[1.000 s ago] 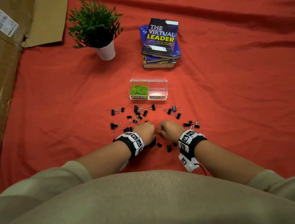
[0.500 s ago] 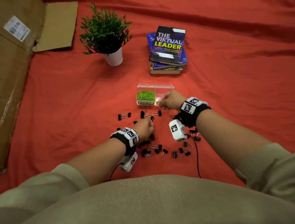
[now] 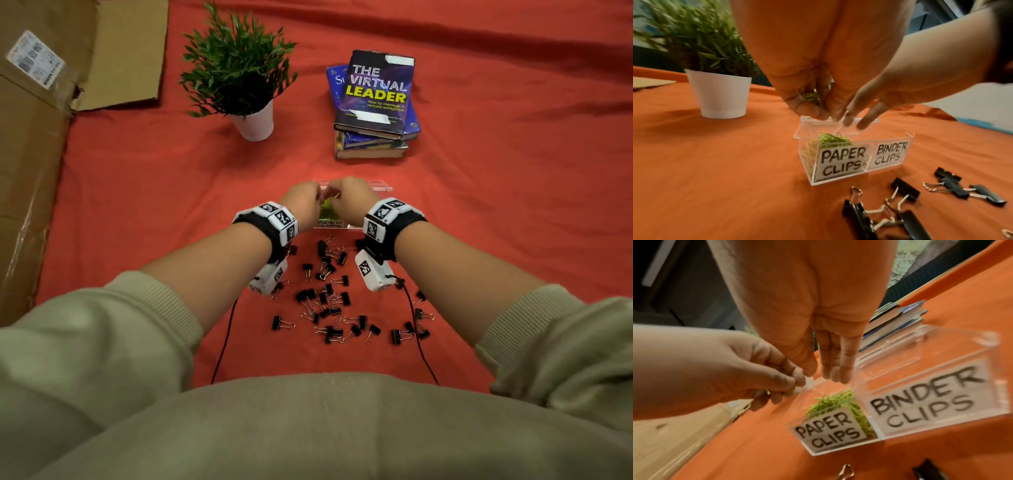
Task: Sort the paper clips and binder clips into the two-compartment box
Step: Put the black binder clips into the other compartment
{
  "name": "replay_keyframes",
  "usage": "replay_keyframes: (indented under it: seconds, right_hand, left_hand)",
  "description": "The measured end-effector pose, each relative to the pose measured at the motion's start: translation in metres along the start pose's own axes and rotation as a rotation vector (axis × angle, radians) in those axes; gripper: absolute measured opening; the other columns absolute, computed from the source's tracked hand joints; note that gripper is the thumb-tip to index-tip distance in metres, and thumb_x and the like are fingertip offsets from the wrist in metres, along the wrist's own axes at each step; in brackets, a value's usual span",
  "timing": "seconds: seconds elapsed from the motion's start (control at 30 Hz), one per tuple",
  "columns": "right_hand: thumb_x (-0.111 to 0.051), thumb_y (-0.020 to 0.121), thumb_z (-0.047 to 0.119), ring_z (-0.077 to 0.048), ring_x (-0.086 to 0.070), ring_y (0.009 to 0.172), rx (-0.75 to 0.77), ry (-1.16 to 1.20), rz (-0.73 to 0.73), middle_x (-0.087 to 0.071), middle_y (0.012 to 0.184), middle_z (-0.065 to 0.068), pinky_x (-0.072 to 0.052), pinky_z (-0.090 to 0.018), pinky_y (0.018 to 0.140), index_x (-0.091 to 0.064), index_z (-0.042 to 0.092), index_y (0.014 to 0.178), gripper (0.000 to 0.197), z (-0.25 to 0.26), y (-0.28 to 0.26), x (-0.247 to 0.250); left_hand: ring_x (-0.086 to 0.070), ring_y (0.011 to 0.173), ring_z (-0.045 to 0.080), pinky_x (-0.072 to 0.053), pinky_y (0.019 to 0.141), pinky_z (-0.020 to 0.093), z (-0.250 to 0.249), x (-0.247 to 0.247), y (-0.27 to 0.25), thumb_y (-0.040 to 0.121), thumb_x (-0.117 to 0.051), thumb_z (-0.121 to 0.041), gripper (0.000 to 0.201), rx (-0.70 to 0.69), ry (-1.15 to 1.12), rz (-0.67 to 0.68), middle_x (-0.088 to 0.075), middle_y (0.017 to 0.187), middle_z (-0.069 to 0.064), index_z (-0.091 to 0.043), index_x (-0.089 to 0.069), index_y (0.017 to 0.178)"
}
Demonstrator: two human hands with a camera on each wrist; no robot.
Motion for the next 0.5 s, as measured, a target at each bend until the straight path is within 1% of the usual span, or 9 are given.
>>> replay_keyframes:
  seconds: [0.1, 0.13, 0.2, 0.27, 0.3, 0.33, 0.4, 0.43, 0.5]
  right_hand:
    - [-0.052, 0.083, 0.001, -0.018, -0.063, 0.083, -0.048, 0.199, -0.124, -0.071, 0.099, -0.009, -0.046, -0.022, 0.069, -0.07, 0.01, 0.097, 0.026, -0.03, -0.024, 0.023]
    - [-0.053, 0.083, 0.001, -0.019, -0.062, 0.084, -0.09, 0.244, -0.162, -0.071, 0.098, -0.009, -0.047, -0.023, 0.069, -0.07, 0.008, 0.096, 0.023, -0.044, -0.034, 0.029]
    - [-0.053, 0.083, 0.002, -0.023, -0.063, 0.086, -0.193, 0.278, -0.208, -0.07, 0.098, -0.01, -0.05, -0.028, 0.074, -0.069, 0.009, 0.093, 0.02, -0.077, -0.055, 0.034]
    - [-0.054, 0.083, 0.005, -0.024, -0.062, 0.088, -0.294, 0.202, -0.165, -0.069, 0.101, -0.01, -0.046, -0.027, 0.076, -0.068, 0.009, 0.096, 0.02, -0.109, -0.076, 0.026]
    - [-0.056, 0.083, 0.008, -0.025, -0.061, 0.093, -0.334, 0.12, -0.111, -0.068, 0.105, -0.011, -0.045, -0.026, 0.079, -0.066, 0.008, 0.102, 0.022, -0.122, -0.085, 0.018]
    - [-0.059, 0.082, 0.012, -0.026, -0.059, 0.102, -0.354, 0.029, -0.053, -0.064, 0.112, -0.011, -0.045, -0.028, 0.085, -0.063, 0.009, 0.11, 0.029, -0.132, -0.093, 0.009]
    - [-0.066, 0.079, 0.025, -0.027, -0.047, 0.118, -0.341, -0.121, 0.052, -0.051, 0.126, -0.009, -0.041, -0.036, 0.099, -0.051, 0.014, 0.128, 0.052, -0.14, -0.108, -0.009]
    - [-0.069, 0.077, 0.03, -0.026, -0.041, 0.122, -0.318, -0.148, 0.085, -0.045, 0.13, -0.007, -0.039, -0.039, 0.103, -0.044, 0.017, 0.134, 0.063, -0.14, -0.114, -0.017]
    - [-0.072, 0.075, 0.035, -0.026, -0.034, 0.124, -0.251, -0.173, 0.111, -0.037, 0.135, -0.006, -0.038, -0.041, 0.105, -0.034, 0.022, 0.142, 0.078, -0.132, -0.121, -0.029]
  left_hand:
    - [-0.057, 0.105, 0.032, -0.044, 0.081, 0.032, -0.012, -0.006, 0.015, 0.089, -0.043, 0.0, 0.026, -0.06, 0.034, 0.024, -0.062, 0.113, 0.015, -0.007, -0.062, 0.104]
    - [-0.058, 0.105, 0.031, -0.045, 0.082, 0.032, -0.015, -0.01, 0.018, 0.088, -0.043, 0.001, 0.028, -0.075, 0.049, 0.042, -0.062, 0.115, 0.014, -0.008, -0.062, 0.106]
    - [-0.059, 0.104, 0.031, -0.045, 0.081, 0.031, -0.02, -0.018, 0.02, 0.087, -0.044, 0.002, 0.029, -0.113, 0.081, 0.061, -0.062, 0.114, 0.014, -0.009, -0.062, 0.107]
    - [-0.058, 0.105, 0.031, -0.046, 0.084, 0.033, -0.025, -0.021, 0.017, 0.086, -0.046, 0.001, 0.029, -0.177, 0.095, 0.04, -0.063, 0.113, 0.013, -0.008, -0.062, 0.108]
    - [-0.055, 0.107, 0.029, -0.046, 0.088, 0.035, -0.028, -0.02, 0.012, 0.085, -0.049, -0.002, 0.027, -0.213, 0.108, -0.001, -0.062, 0.114, 0.01, -0.009, -0.062, 0.108]
    - [-0.052, 0.108, 0.026, -0.045, 0.091, 0.037, -0.03, -0.018, 0.005, 0.085, -0.052, -0.006, 0.025, -0.239, 0.13, -0.059, -0.06, 0.114, 0.007, -0.011, -0.061, 0.108]
    - [-0.046, 0.108, 0.021, -0.044, 0.095, 0.035, -0.032, -0.017, -0.014, 0.084, -0.058, -0.015, 0.019, -0.262, 0.132, -0.173, -0.053, 0.111, 0.002, -0.015, -0.059, 0.103]
    - [-0.044, 0.107, 0.019, -0.044, 0.096, 0.035, -0.031, -0.022, -0.024, 0.084, -0.06, -0.019, 0.018, -0.27, 0.124, -0.186, -0.051, 0.11, 0.0, -0.017, -0.057, 0.101]
    - [-0.045, 0.106, 0.016, -0.045, 0.097, 0.034, -0.028, -0.043, -0.041, 0.084, -0.06, -0.025, 0.019, -0.287, 0.129, -0.104, -0.05, 0.109, -0.003, -0.02, -0.056, 0.102]
Point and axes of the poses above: each hand's wrist, its own y-axis towards the middle knuckle, its own x-axis out of the back of the hand, z = x × y, the point moved 9 cm from there along y, towards the middle knuckle
